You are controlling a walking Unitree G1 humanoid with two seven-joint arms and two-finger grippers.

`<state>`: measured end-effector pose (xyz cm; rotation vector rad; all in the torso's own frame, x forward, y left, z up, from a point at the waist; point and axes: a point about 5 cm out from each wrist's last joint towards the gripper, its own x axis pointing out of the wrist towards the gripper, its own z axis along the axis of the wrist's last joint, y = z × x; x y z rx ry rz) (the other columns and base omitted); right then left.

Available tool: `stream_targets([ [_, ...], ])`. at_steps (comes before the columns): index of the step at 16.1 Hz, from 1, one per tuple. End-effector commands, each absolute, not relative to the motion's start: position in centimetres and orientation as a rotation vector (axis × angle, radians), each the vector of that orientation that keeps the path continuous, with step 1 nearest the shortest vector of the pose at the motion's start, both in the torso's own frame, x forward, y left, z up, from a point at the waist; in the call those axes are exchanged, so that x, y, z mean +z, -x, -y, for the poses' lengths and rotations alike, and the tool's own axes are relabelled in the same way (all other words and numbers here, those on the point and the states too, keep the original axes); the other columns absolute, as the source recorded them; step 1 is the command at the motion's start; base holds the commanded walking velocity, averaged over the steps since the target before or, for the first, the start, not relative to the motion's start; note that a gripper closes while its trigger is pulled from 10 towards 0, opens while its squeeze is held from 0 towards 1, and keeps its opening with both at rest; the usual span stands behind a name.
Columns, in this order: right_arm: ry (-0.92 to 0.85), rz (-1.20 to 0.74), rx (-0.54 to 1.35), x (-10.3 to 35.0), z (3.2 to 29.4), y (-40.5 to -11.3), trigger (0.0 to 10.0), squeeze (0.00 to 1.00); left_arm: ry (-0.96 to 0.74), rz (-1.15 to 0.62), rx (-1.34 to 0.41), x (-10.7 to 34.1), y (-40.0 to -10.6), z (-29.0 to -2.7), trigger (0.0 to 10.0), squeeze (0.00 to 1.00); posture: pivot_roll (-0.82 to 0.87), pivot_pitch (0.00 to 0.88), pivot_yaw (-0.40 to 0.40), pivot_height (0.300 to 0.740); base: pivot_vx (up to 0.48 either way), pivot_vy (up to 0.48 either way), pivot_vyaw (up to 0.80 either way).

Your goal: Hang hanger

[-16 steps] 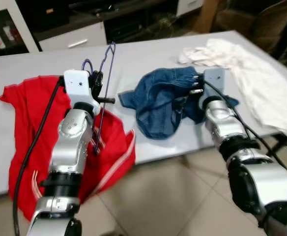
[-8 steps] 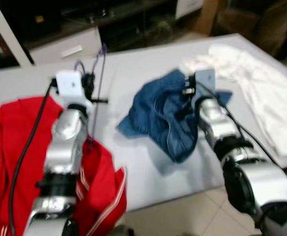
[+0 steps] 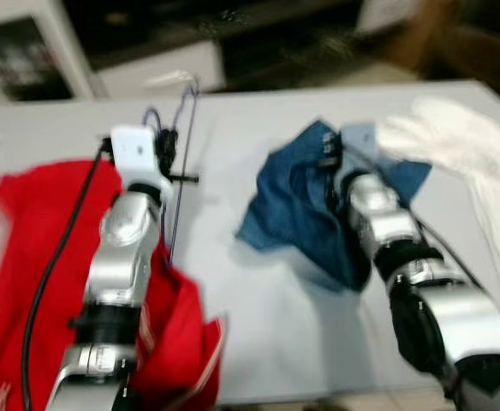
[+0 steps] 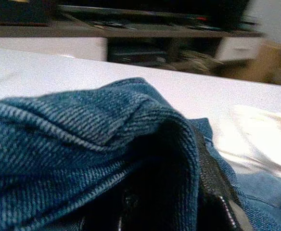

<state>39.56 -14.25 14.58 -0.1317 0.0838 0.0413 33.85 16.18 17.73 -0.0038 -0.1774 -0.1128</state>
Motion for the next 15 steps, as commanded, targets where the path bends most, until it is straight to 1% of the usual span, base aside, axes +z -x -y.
stream_targets([
  [1, 0.139, -0.086, 0.030, 15.0, 14.7, -39.7, 10.0, 0.00, -0.004, 0.187, -0.122, 17.8, -33.7, -15.8, 10.0, 0.00, 0.02, 0.000, 0.047, 0.736, 0.000, 0.000, 0.76],
  [5, 0.115, -0.105, 0.039, 14.7, 14.6, -39.7, 10.0, 0.00, -0.015, 0.187, -0.124, 17.8, -33.6, -15.9, 10.0, 0.00, 0.02, 0.000, 0.048, 0.736, 0.000, 0.000, 0.00],
  [8, 0.152, -0.116, 0.056, 14.6, 14.4, -39.6, 10.0, 0.00, -0.028, 0.186, -0.131, 17.8, -33.7, -15.8, 10.0, 0.00, 0.02, 0.000, 0.050, 0.736, 0.000, 0.000, 0.00],
  [11, 0.171, -0.148, 0.042, 14.1, 14.7, -39.6, 10.0, 0.00, -0.114, 0.200, -0.167, 17.7, -33.6, -15.2, 10.0, 0.00, 0.02, 0.000, 0.051, 0.736, 0.000, 0.000, 0.00],
  [12, 0.216, -0.161, 0.058, 14.0, 14.7, -39.5, 10.0, 0.03, -0.147, 0.223, -0.193, 17.9, -33.5, -14.9, 10.0, 0.00, 0.02, 0.000, 0.051, 0.736, 0.000, 0.000, 0.00],
  [13, 0.250, -0.168, 0.093, 13.9, 14.5, -39.5, 10.0, 1.00, -0.156, 0.246, -0.209, 18.2, -33.4, -14.7, 10.0, 0.00, 0.02, 0.000, 0.051, 0.736, 0.000, 0.000, 0.00],
  [15, 0.315, -0.193, 0.153, 13.6, 14.0, -39.4, 10.0, 1.00, -0.158, 0.281, -0.223, 18.7, -33.3, -14.4, 10.0, 0.00, 0.02, 0.000, 0.051, 0.736, 0.000, 0.000, 0.00],
])
